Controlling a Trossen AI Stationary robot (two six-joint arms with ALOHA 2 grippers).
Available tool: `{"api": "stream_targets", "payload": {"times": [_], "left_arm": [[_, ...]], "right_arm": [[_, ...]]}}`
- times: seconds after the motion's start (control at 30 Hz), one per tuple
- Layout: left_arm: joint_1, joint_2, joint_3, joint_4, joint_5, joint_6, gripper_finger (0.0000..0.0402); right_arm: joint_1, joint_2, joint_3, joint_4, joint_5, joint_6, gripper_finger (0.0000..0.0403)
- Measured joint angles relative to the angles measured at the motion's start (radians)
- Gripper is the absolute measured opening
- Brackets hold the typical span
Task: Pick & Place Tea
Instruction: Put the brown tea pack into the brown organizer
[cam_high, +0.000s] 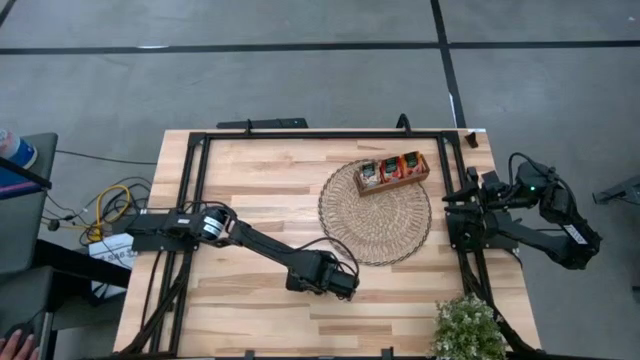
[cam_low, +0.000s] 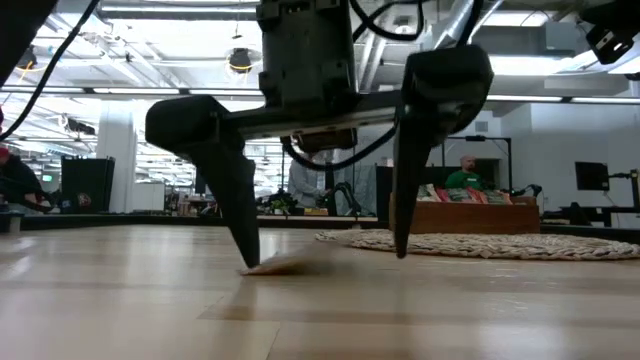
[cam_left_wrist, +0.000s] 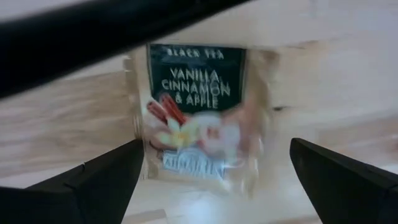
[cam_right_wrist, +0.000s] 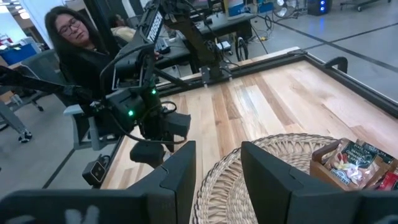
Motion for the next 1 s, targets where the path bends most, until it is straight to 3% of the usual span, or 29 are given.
{"api": "stream_targets", "payload": {"times": [0.3,0.5,1.0], "left_arm": [[0.006,0.006,0.001,-0.005,-0.041,0.003,0.0398],[0.011,0.040,0.007,-0.005,0.035,-0.001,0.0379],[0.016,0.050,0.003,-0.027,0.070,-0.016,0.0230]], "right_arm": [[0.000,0.000,0.000,0.001,0.000,0.008,0.0119],[-0.001,0.000,0.000,0.004,0.002,0.009,0.0119],[-0.001,0.000,0.000,0.022,0.005,0.026,0.0119]]}}
